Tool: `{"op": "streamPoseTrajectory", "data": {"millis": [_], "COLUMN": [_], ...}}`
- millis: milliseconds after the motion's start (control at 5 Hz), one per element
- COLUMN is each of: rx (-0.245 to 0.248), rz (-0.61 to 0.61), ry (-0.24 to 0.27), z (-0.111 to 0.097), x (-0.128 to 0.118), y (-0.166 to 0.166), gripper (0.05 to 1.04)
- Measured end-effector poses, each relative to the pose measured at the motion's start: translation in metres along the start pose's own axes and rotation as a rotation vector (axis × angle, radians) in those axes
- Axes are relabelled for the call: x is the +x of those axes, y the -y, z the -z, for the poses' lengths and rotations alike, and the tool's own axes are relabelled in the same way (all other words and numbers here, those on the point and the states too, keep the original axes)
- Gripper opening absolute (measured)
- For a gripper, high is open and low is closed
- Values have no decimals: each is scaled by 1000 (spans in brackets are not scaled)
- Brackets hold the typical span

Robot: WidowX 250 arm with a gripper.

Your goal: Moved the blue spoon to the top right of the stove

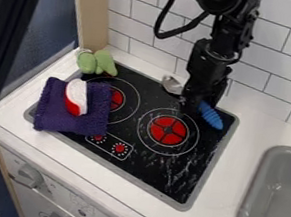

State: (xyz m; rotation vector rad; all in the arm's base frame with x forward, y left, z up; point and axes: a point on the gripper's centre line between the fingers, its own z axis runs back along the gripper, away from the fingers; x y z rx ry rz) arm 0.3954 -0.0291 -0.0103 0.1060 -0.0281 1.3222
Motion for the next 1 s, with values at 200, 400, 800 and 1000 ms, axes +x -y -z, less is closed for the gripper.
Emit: {"op": "streamPoseTrajectory", "data": {"millis": [200, 400, 800, 1000], "rx": [-10, -90, -222, -227], "rz": [-13, -28, -13, -12], "ry": [-12, -31, -48, -47], "z": [-4, -34, -79, -81], "x": [5, 15, 20, 20], "y": [-2, -4, -13, -13], "gripper": [998, 998, 998, 998]}}
